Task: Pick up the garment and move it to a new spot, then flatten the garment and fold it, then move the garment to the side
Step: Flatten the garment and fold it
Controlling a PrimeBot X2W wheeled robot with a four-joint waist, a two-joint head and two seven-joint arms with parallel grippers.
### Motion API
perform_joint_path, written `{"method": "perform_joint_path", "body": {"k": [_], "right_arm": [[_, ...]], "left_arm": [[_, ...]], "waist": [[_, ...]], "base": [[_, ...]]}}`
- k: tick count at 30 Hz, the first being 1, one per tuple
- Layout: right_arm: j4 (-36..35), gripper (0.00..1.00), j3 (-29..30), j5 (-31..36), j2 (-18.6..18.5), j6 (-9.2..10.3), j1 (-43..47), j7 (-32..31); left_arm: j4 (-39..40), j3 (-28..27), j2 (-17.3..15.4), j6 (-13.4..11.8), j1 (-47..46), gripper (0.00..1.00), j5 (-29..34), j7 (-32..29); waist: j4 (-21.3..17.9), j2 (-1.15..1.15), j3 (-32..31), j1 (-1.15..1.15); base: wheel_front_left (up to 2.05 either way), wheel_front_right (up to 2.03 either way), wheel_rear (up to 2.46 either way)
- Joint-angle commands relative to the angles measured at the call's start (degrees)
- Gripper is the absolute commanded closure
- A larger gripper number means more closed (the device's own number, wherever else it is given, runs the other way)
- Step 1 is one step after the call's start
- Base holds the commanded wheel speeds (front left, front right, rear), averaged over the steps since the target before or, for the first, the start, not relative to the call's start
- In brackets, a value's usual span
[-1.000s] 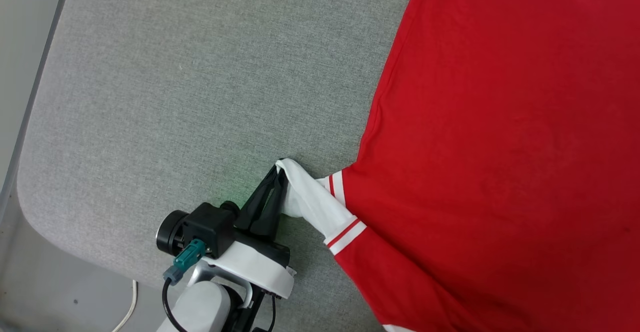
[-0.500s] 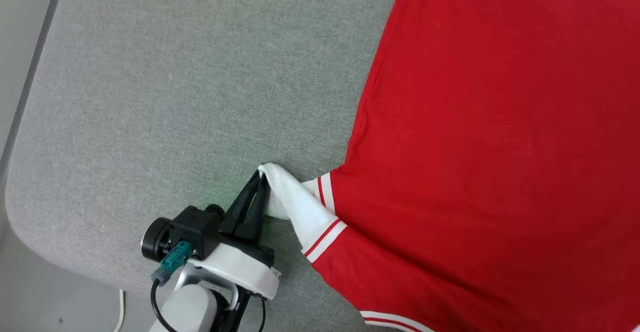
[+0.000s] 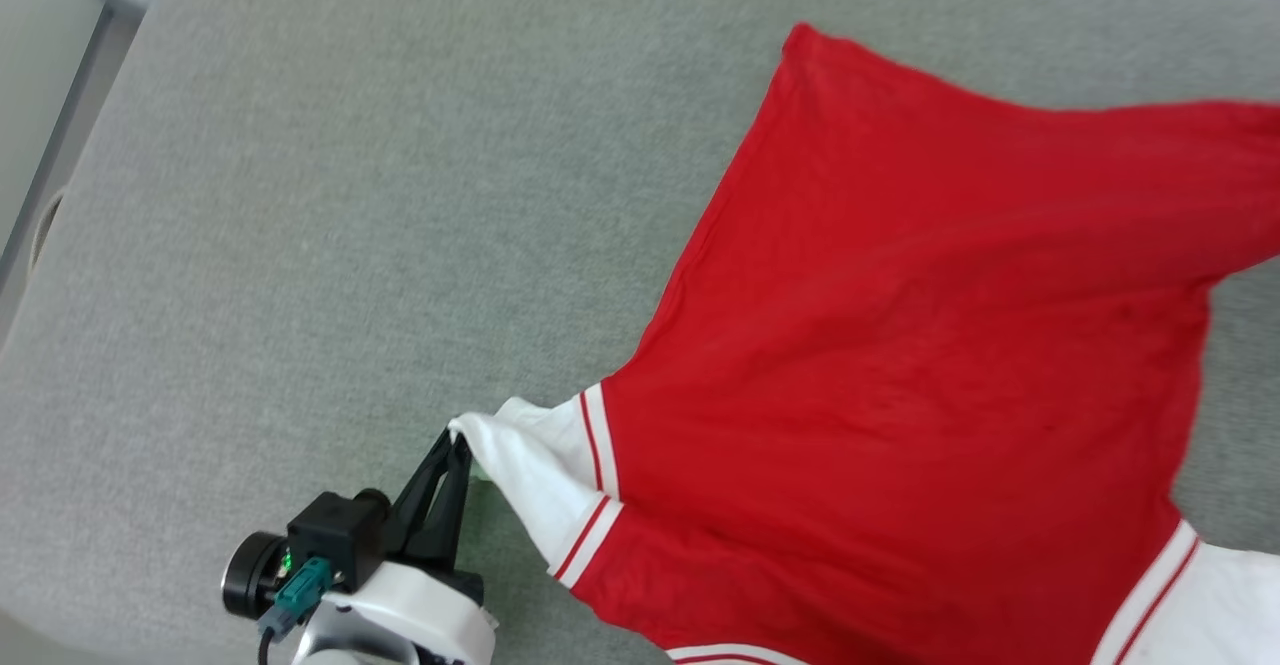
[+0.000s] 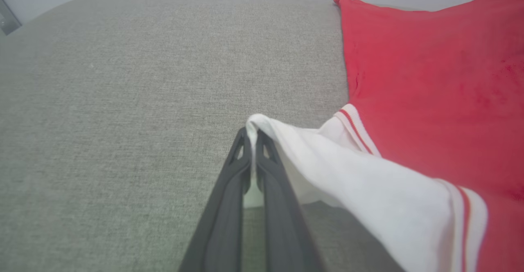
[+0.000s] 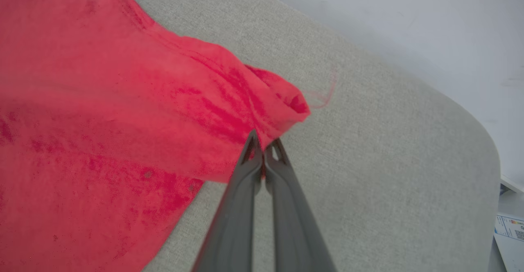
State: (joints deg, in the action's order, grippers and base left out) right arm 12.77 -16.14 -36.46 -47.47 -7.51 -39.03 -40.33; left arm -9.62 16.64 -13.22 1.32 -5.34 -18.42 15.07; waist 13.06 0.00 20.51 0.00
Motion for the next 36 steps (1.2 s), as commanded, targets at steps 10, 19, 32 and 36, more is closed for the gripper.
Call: {"method": "perform_joint_path", "body": {"k": [10, 19, 32, 36], "right_arm": [[-4.8, 1.0, 7.0, -3.1, 0.9, 0.04, 25.1, 5.7], [-7.7, 1.0, 16.0, -2.7, 7.0, 0.04, 44.1, 7.0], [-6.1, 0.16, 19.4, -0.4, 16.9, 0.04, 54.7, 7.4], [-8.1, 0.0, 20.8, 0.5, 16.1, 0.04, 51.8, 10.2]], "left_arm": [[2.0, -1.4, -2.3, -1.8, 5.9, 1.0, -1.3, -1.1], [3.7, -2.1, -3.8, -2.9, 8.5, 1.0, -1.9, -2.2], [3.8, -1.6, -3.8, -3.4, 8.4, 1.0, -2.4, -2.2], [3.7, -1.3, -3.7, -3.4, 8.4, 1.0, -2.4, -2.2]], "waist": [[-6.8, 0.0, -8.5, 0.0], [-9.0, 0.0, -9.9, 0.0], [-9.1, 0.0, -10.1, 0.0], [-9.1, 0.0, -10.4, 0.0]], "base": [[0.0, 0.0, 0.0], [0.0, 0.0, 0.0], [0.0, 0.0, 0.0], [0.0, 0.0, 0.0]]}}
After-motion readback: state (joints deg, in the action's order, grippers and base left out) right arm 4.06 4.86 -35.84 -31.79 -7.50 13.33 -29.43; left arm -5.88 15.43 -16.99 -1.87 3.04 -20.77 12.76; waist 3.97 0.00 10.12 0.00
